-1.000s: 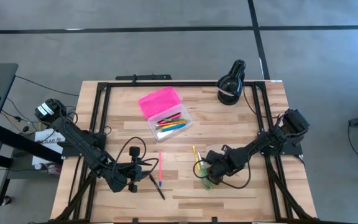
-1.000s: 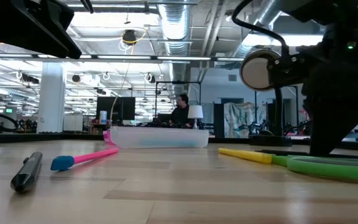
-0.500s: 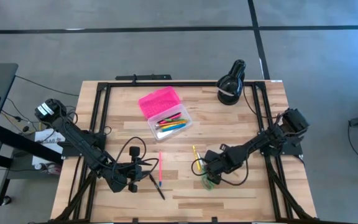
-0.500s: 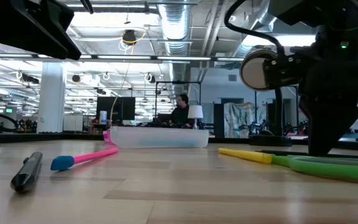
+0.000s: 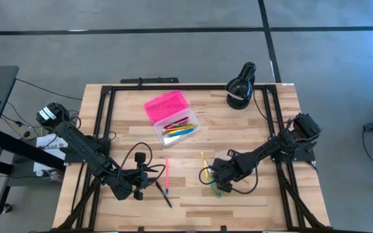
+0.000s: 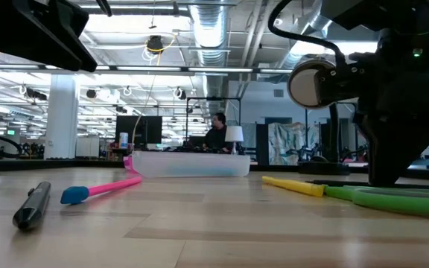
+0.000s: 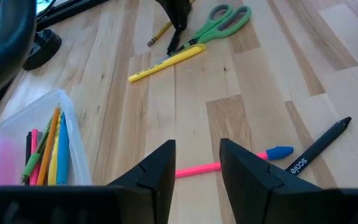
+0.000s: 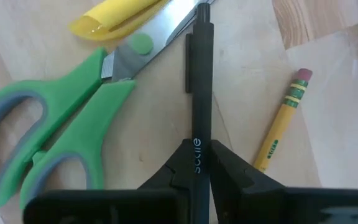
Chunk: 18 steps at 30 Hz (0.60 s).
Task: Pick & place school supplies into a supply box
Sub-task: Put the right black pen into the black supply box
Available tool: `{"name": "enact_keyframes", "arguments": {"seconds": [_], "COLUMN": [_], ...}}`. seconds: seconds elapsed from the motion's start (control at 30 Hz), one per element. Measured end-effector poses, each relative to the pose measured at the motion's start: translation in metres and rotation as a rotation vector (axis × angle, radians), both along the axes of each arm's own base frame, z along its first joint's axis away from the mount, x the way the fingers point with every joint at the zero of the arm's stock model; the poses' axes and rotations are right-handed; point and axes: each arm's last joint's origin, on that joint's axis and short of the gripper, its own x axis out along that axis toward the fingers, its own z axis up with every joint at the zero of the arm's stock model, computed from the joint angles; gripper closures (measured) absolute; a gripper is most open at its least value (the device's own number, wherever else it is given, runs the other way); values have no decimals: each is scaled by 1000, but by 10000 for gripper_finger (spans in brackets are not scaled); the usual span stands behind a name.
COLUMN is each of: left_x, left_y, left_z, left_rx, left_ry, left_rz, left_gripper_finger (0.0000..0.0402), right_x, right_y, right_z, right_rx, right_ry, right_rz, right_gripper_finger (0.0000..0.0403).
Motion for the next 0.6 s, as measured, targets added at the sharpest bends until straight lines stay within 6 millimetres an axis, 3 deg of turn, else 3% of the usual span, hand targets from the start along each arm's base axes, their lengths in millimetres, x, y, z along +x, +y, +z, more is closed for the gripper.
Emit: {"name": "enact_keyframes", "arguments": {"seconds": [0.37, 0.6], "left_x": [0, 0], "left_y": [-1, -1], "left_z": [0, 0], "left_rx": [-12, -13], "left_ry": [14, 14], "left_rz": [-19, -19], "left_gripper_finger": [281, 281], "right_x": [16, 37], "right_y": [13, 7], "right_z": [28, 51], "right_rx": [-67, -256], "right_ry": [-82, -205], "right_rz": [113, 222], "right_gripper_finger": [389, 384]}}
